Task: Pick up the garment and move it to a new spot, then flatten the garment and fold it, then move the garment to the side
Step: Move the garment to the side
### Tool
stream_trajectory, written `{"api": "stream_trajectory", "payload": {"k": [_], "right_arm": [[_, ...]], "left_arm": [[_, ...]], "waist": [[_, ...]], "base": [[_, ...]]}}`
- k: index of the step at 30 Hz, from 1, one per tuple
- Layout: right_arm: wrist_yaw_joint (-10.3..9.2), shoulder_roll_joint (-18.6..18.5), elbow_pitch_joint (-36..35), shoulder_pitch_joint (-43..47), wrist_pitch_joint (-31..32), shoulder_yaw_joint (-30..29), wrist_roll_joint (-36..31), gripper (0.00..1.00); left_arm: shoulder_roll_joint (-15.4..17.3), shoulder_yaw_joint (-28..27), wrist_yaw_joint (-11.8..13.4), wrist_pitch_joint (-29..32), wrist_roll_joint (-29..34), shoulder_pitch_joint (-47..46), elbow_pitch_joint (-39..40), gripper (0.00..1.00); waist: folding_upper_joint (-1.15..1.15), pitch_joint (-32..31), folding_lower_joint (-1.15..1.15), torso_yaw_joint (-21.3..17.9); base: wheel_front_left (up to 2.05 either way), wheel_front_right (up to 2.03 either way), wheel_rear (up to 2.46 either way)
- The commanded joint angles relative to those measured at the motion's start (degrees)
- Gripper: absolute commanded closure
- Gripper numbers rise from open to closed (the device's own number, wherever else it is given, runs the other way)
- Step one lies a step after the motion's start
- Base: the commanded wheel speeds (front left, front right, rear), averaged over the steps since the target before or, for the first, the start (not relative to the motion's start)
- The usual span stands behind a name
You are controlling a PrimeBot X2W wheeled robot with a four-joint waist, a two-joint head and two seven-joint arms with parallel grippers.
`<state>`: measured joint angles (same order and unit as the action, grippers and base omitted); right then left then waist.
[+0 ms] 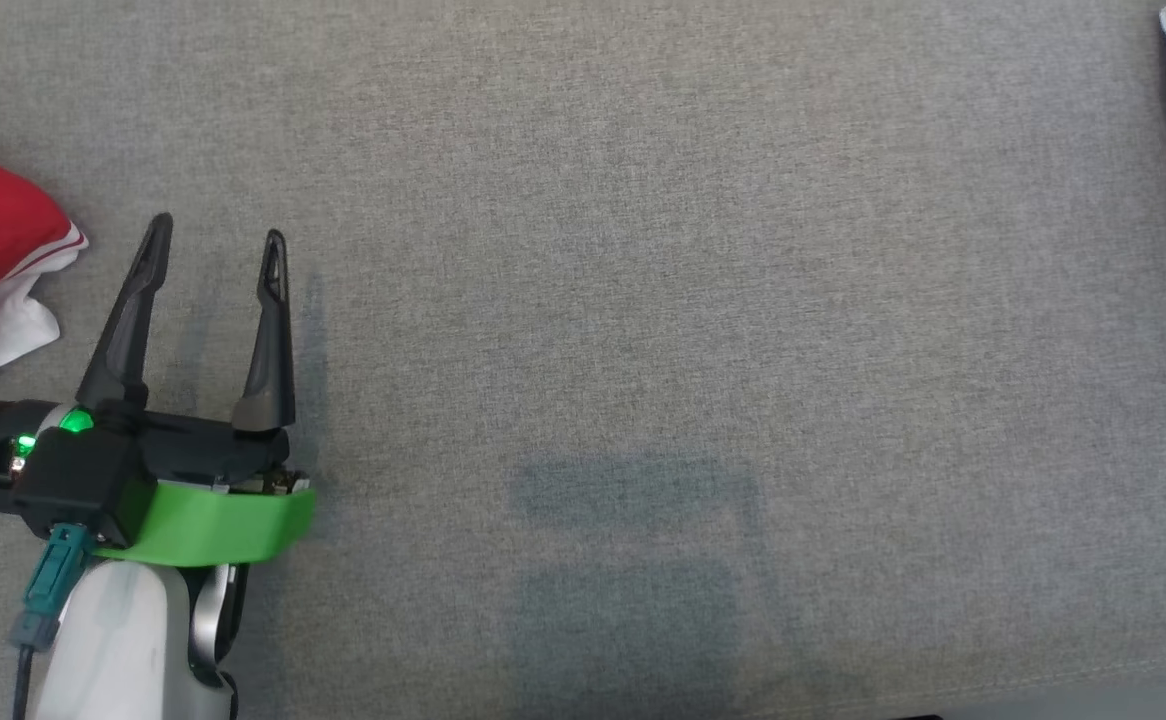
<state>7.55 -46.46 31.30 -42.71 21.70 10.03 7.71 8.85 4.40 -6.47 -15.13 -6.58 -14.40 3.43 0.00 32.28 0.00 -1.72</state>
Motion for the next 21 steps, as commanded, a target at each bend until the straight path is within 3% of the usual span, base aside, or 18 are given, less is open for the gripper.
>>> {"api": "stream_trajectory", "payload": {"k": [1,12,13,14,21], "right_arm": [[-0.12,-1.0,0.2,-0.7,-0.9,0.7,-0.6,1.0],[-0.12,-8.3,7.0,-5.0,-7.0,1.6,-0.5,1.0],[-0.12,-8.2,8.0,-5.1,-7.6,2.0,-0.6,0.56],[-0.12,-8.0,8.8,-5.5,-8.2,2.2,-0.7,0.0],[-0.12,-5.6,14.2,-6.4,-16.5,1.6,-1.6,0.0]], "left_arm": [[0.5,-0.3,0.5,0.0,0.5,-1.3,0.9,0.0],[2.2,-0.4,0.5,0.0,1.7,-1.0,4.4,0.0],[2.3,-0.3,0.5,0.0,1.7,-1.0,4.5,0.0],[2.3,-0.1,0.6,0.0,1.8,-1.0,4.5,0.0],[2.1,0.2,1.3,0.0,1.7,-1.1,3.9,0.0]], "waist": [[0.0,1.5,0.0,1.0],[0.0,5.1,0.0,1.9],[0.0,5.3,0.0,1.9],[0.0,5.5,0.0,1.9],[0.0,4.1,0.0,1.1]], "base": [[0.0,0.0,0.0],[0.0,0.0,0.0],[0.0,0.0,0.0],[0.0,0.0,0.0],[0.0,0.0,0.0]]}}
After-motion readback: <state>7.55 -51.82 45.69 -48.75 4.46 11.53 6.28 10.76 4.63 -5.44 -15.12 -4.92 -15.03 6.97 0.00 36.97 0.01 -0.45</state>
